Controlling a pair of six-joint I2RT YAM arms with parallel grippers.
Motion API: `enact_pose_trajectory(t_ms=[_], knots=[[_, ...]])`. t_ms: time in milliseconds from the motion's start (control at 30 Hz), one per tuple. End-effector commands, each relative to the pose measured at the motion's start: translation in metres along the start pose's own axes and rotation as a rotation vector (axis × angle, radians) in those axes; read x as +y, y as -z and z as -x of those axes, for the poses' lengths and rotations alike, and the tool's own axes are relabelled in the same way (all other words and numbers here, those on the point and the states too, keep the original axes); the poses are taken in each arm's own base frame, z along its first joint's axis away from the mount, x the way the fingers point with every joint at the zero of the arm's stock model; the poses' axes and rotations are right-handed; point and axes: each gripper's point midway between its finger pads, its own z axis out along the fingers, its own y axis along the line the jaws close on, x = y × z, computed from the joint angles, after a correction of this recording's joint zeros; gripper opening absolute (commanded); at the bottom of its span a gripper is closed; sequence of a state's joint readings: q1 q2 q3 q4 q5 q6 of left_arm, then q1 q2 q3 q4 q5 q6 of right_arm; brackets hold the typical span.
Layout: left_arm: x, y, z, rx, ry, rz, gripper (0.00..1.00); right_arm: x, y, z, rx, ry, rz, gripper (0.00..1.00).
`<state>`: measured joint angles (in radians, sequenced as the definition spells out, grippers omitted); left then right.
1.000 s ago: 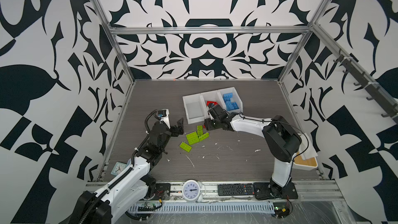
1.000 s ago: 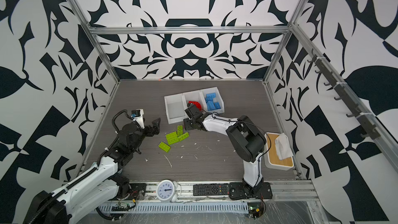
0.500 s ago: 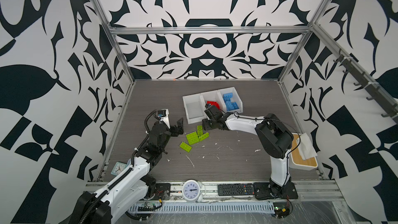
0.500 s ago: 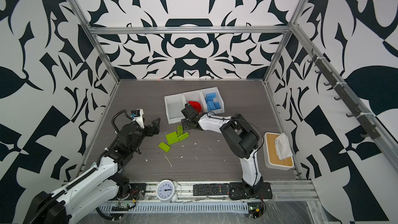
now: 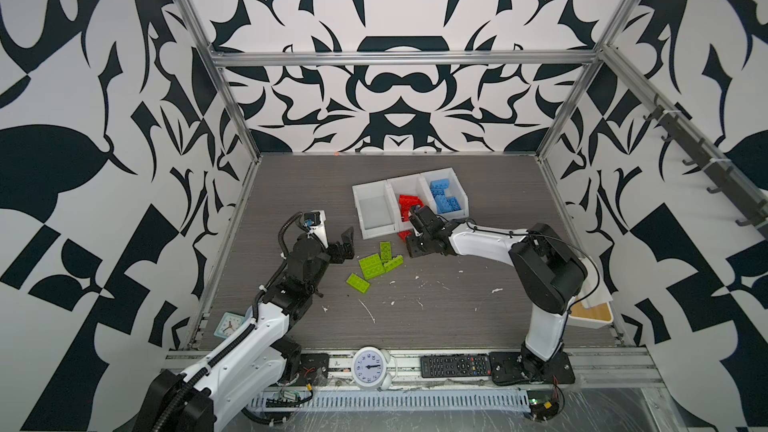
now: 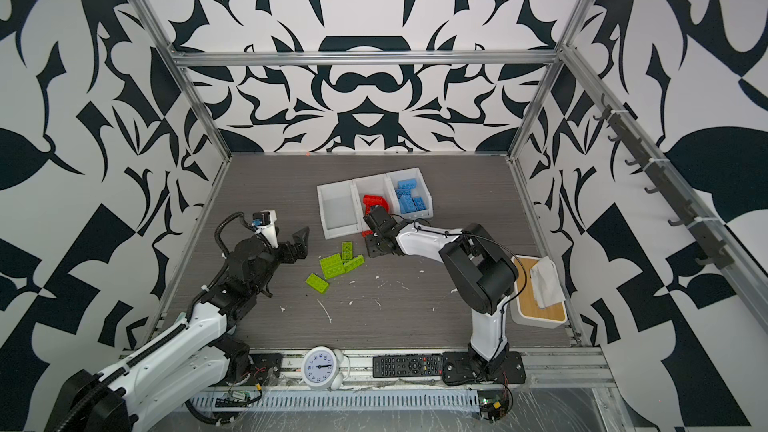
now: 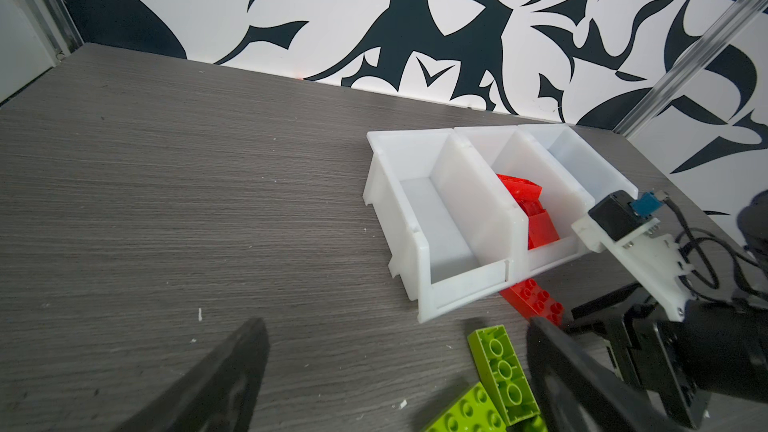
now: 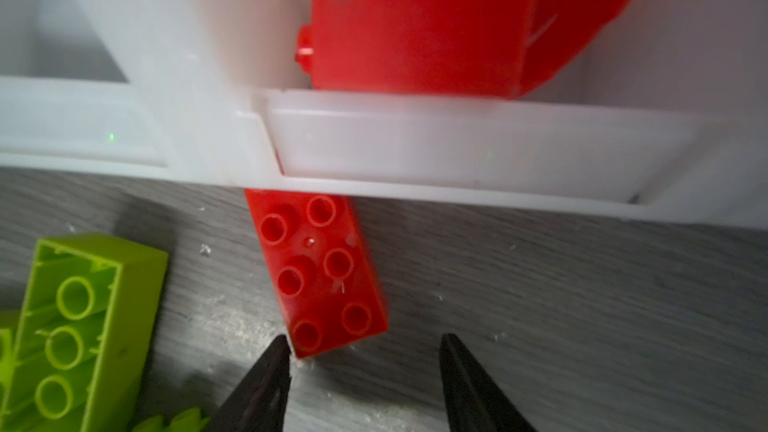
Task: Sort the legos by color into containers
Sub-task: 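Lower the right gripper onto the flat red brick and close on it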
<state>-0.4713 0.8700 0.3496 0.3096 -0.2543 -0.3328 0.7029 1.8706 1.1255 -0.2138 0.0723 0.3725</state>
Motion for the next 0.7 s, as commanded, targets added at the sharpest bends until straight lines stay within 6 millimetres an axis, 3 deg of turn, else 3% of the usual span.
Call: enact_pose_trajectory(t_ms=[0, 267, 667], knots=[[0.003, 0.000, -0.005, 0.008, -0.001, 0.009, 0.99, 0.014, 0.002, 0.018, -0.030, 0.071, 0.036, 0.61], [0.004, 0.001, -0.004, 0.001, 0.000, 0.011, 0.99, 0.015, -0.006, 0.026, -0.031, 0.145, 0.023, 0.57], [0.005, 0.001, -0.004, 0.005, 0.001, 0.017, 1.00, 0.010, -0.002, 0.018, -0.023, 0.147, 0.009, 0.36]])
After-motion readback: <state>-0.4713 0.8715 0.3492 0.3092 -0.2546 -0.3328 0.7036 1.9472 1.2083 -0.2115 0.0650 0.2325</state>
